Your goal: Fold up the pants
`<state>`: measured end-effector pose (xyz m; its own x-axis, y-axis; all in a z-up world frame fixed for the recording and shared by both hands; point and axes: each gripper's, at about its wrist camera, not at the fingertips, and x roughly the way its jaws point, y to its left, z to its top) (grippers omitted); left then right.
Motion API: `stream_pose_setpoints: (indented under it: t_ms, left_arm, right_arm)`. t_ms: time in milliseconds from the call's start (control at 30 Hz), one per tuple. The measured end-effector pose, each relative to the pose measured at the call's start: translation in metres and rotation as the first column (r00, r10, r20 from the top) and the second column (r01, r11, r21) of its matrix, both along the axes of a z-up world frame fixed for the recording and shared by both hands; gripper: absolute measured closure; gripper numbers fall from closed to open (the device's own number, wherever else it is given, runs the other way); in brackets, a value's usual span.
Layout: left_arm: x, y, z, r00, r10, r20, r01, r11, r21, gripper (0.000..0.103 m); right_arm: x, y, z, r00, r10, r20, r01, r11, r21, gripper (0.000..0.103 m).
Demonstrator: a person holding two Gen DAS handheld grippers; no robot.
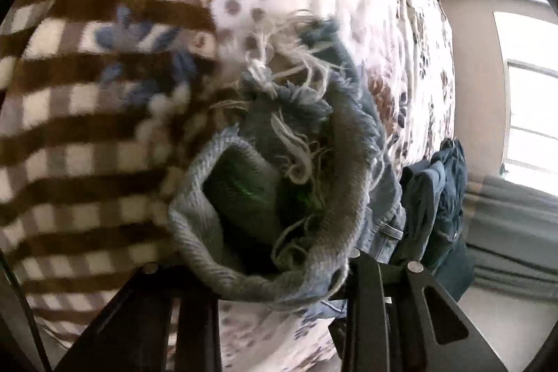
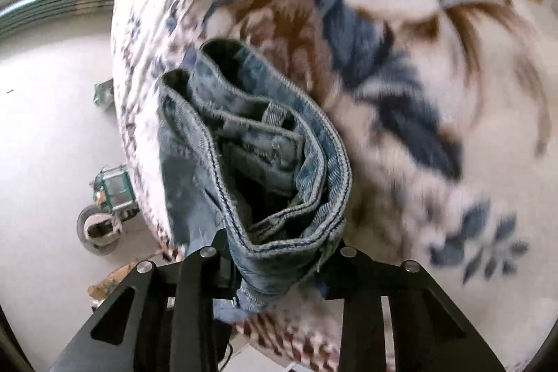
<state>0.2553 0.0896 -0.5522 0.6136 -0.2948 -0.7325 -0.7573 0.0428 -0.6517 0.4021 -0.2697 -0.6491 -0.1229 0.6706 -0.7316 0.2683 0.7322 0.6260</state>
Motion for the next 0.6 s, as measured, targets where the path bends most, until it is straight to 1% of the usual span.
stream_pose_setpoints:
  t_ms: [33,67,100,133,167,200,233,300,367,400,433,467,533,567,600]
  left_arm:
    - [-0.004,-0.002,-0.008,1.0,-0.004,-0.019,0.004,1.0,-0.015,0.07]
    - [-0.003,0.0,-0.019,0.999,0.005,-0.034,-0.006,0.999,-0.043,0.065]
    - [-0.004,-0.001,-0.033,0.999,0.025,-0.045,-0.029,0.996,-0.085,0.063]
    - [-0.004,0.0,-0.041,0.997,0.061,-0.044,-0.066,0.99,-0.127,0.063]
    - [-0.001,0.001,-0.046,0.996,0.081,-0.041,-0.086,0.985,-0.15,0.063]
    - [-0.004,0.0,-0.044,0.996,0.081,-0.04,-0.086,0.984,-0.153,0.063]
    - [-0.001,0.001,-0.042,0.996,0.075,-0.04,-0.08,0.985,-0.15,0.063]
    - [-0.005,0.003,-0.038,0.997,0.06,-0.037,-0.065,0.988,-0.142,0.062]
    - [-0.004,0.005,-0.035,0.998,0.04,-0.042,-0.045,0.99,-0.133,0.061]
    - [-0.001,0.006,-0.031,0.998,0.034,-0.046,-0.04,0.991,-0.131,0.06]
    - [0.01,0.007,-0.028,0.998,0.028,-0.053,-0.035,0.991,-0.128,0.058]
    - [0.019,0.009,-0.03,0.998,0.024,-0.06,-0.031,0.992,-0.125,0.056]
    - [0.029,0.008,-0.024,0.997,-0.011,-0.078,0.002,0.995,-0.104,0.055]
    - [0.031,0.009,-0.025,0.996,-0.025,-0.085,0.017,0.996,-0.093,0.052]
    - [0.037,0.008,-0.023,0.995,-0.043,-0.09,0.035,0.996,-0.08,0.049]
  right_arm:
    - [-0.003,0.001,-0.003,1.0,0.025,0.002,-0.025,1.0,-0.018,0.066]
    - [-0.005,0.002,-0.01,1.0,0.028,-0.009,-0.028,0.999,-0.026,0.057]
    - [-0.007,-0.001,-0.019,0.999,0.008,-0.039,-0.01,0.999,-0.034,0.045]
    - [-0.007,-0.006,-0.029,0.997,-0.028,-0.077,0.026,0.999,-0.019,0.044]
    - [-0.007,-0.009,-0.032,0.994,-0.054,-0.096,0.054,0.999,0.001,0.043]
    - [-0.006,-0.012,-0.033,0.991,-0.073,-0.112,0.075,0.997,0.014,0.042]
    - [-0.005,-0.015,-0.027,0.992,-0.08,-0.102,0.081,0.997,0.009,0.042]
    - [-0.001,-0.016,-0.005,0.999,-0.043,-0.029,0.042,0.998,-0.04,0.042]
    - [0.002,-0.009,0.023,0.997,0.035,0.073,-0.025,0.992,-0.127,0.042]
    - [0.005,-0.003,0.037,0.987,0.092,0.129,-0.066,0.979,-0.191,0.042]
    - [0.01,0.006,0.052,0.971,0.154,0.185,-0.102,0.96,-0.261,0.042]
    - [0.015,0.015,0.064,0.95,0.205,0.236,-0.126,0.942,-0.312,0.042]
    - [0.027,0.028,0.082,0.915,0.263,0.307,-0.145,0.922,-0.358,0.042]
    - [0.035,0.039,0.085,0.901,0.293,0.319,-0.169,0.916,-0.364,0.042]
    - [0.043,0.045,0.085,0.897,0.307,0.318,-0.185,0.914,-0.361,0.042]
